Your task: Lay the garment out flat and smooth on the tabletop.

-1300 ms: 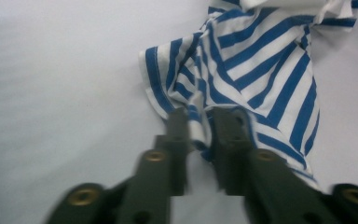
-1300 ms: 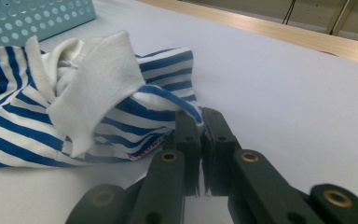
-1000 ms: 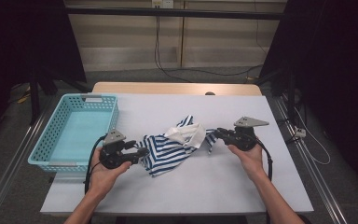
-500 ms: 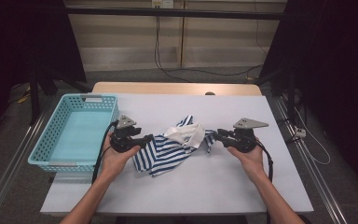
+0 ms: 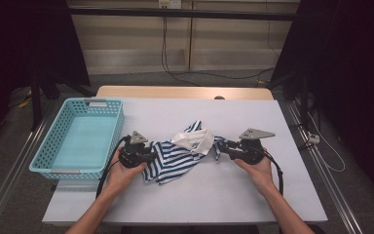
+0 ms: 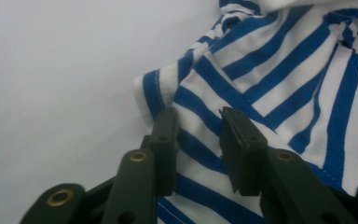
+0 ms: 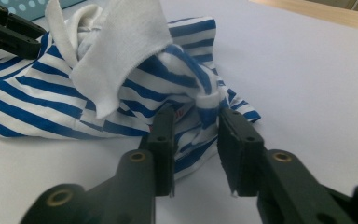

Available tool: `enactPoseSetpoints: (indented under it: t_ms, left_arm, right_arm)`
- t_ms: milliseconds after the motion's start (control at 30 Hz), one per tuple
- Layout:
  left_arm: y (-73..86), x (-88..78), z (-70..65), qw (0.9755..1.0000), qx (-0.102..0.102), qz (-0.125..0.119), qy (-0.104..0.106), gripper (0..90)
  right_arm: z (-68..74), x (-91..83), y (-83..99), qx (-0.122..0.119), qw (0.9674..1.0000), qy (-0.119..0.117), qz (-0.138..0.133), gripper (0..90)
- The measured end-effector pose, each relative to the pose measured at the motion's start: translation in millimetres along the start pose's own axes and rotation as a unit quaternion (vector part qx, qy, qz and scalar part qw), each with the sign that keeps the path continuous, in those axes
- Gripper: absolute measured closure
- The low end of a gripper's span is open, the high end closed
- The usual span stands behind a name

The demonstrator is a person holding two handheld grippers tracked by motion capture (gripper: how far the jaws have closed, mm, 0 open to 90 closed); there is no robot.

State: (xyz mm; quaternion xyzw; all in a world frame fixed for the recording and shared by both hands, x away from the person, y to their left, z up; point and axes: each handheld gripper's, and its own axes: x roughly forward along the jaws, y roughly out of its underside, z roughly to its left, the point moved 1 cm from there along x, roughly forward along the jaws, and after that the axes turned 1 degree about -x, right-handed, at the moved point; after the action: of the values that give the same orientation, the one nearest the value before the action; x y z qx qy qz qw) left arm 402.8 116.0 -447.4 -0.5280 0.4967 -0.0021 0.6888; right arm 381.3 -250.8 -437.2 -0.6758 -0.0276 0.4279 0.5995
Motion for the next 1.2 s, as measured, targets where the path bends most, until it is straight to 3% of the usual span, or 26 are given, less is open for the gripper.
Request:
enactPoseSetpoints:
  t_ms: [33, 100, 333, 467, 533, 567, 600, 733, 833, 1000, 1100, 1133, 1167, 1200]
  left_arm:
    - [-0.4, -1.0, -1.5, 1.0, 0.001, -0.003, -0.001, 70.5]
    - [-1.3, -3.4, -3.6, 0.9999, 0.004, -0.013, -0.005, 75.1]
    - [-1.2, -2.8, -3.4, 0.9999, -0.002, -0.011, 0.007, 81.7]
    - [-0.6, 0.6, -5.6, 1.0, -0.004, -0.007, 0.004, 82.7]
    - [-1.0, 2.3, -3.9, 1.0, 0.0, -0.01, -0.001, 74.9]
    - [-1.0, 3.7, -4.6, 0.9999, -0.009, -0.011, 0.0, 71.6]
    - [-1.4, 5.1, -3.0, 0.9999, -0.002, -0.012, -0.004, 70.6]
    - [-3.6, 11.8, -11.0, 0.9999, 0.011, -0.006, 0.012, 66.4]
    - [-7.1, 11.3, -14.1, 0.9996, 0.012, -0.017, 0.016, 60.1]
    - [-18.6, 4.8, -24.1, 0.9985, 0.025, -0.037, 0.03, 36.8]
    - [-24.9, 11.0, -30.2, 0.9982, 0.045, -0.027, 0.028, 24.3]
    - [-26.9, 16.6, -32.7, 0.9982, 0.053, -0.024, 0.018, 20.8]
    - [-27.5, 20.2, -34.6, 0.9982, 0.049, -0.022, 0.027, 17.6]
    - [-28.9, 23.6, -34.0, 0.9979, 0.058, -0.018, 0.022, 16.7]
  right_arm:
    - [0.2, 0.4, -0.3, -0.002, 1.0, -0.002, -0.001, 81.0]
    - [0.3, -0.1, -1.2, -0.009, 0.9998, -0.014, -0.008, 87.4]
    - [-8.7, -12.8, -6.8, 0.004, 0.9995, -0.002, -0.032, 89.3]
    - [-12.9, -22.7, -10.5, -0.012, 0.9992, 0.01, -0.036, 89.4]
    - [-14.6, -26.5, -10.6, -0.009, 0.9991, 0.012, -0.039, 89.4]
    - [-15.8, -27.9, -10.0, -0.011, 0.9991, 0.013, -0.038, 89.4]
    - [-16.7, -29.1, -9.4, -0.008, 0.9991, 0.014, -0.038, 89.4]
    - [-19.2, -31.1, -7.5, -0.006, 0.9992, 0.016, -0.037, 89.5]
    - [-19.4, -29.0, -7.0, -0.006, 0.9992, 0.016, -0.035, 89.5]
    - [-18.3, -27.2, -7.2, -0.004, 0.9993, 0.013, -0.036, 89.5]
    - [-18.5, -25.7, -6.9, -0.001, 0.9993, 0.014, -0.035, 89.5]
    - [-18.3, -25.2, -7.0, 0.0, 0.9993, 0.012, -0.035, 89.4]
    - [-18.7, -24.5, -6.8, -0.002, 0.9994, 0.013, -0.033, 89.4]
    - [-18.8, -23.9, -6.9, -0.004, 0.9993, 0.013, -0.033, 89.4]
